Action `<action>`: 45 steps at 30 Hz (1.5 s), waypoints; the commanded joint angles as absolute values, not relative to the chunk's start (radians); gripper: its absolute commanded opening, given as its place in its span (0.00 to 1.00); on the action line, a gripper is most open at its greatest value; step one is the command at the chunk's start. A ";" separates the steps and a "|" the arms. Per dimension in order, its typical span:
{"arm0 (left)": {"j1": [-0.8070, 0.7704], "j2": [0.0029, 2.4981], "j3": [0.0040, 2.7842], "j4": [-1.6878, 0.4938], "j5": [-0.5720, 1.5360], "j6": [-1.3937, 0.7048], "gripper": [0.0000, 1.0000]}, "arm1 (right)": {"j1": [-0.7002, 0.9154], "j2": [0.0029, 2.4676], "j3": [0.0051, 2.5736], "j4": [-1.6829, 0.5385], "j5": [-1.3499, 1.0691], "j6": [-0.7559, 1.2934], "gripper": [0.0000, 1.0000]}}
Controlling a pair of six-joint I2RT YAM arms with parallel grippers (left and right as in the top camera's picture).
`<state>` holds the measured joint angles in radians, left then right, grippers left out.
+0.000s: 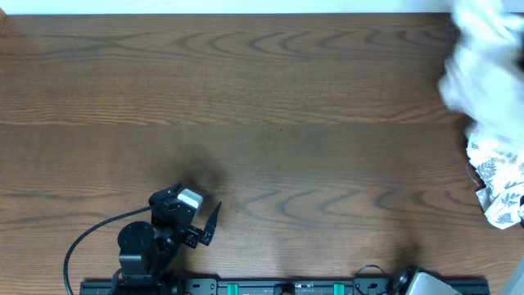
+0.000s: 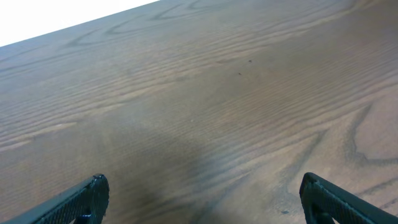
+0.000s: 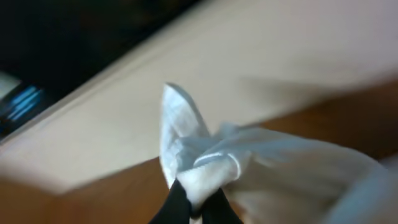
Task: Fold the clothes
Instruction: 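Lift the white T-shirt with the right gripper and drag it to table center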
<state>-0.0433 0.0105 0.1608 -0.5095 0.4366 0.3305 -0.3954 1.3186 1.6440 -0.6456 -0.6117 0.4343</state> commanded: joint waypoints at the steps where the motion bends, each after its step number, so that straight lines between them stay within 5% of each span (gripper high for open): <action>1: -0.046 0.005 0.142 -0.506 0.432 0.336 0.98 | -0.255 1.325 1.655 -0.592 -0.760 0.327 0.01; 9: -0.046 0.005 0.142 -0.506 0.432 0.336 0.98 | 0.000 1.378 1.655 -0.505 -0.725 0.208 0.01; 25: -0.046 0.005 0.142 -0.506 0.432 0.336 0.98 | 0.032 1.427 1.655 -0.639 -1.085 -0.124 0.01; 37: -0.046 0.005 0.142 -0.506 0.432 0.336 0.98 | 0.101 1.428 1.655 -0.689 -0.526 0.725 0.01; 42: -0.046 0.005 0.142 -0.498 0.432 0.339 0.98 | 0.221 1.470 1.655 -0.141 -1.259 0.473 0.01; 45: -0.046 0.005 0.142 -0.494 0.432 0.339 0.98 | 0.248 1.489 1.655 -0.001 -1.346 0.529 0.01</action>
<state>-0.0433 0.0109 0.1593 -0.4980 0.4362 0.3309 0.2165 1.4902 1.6386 -0.0460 -1.0370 0.5297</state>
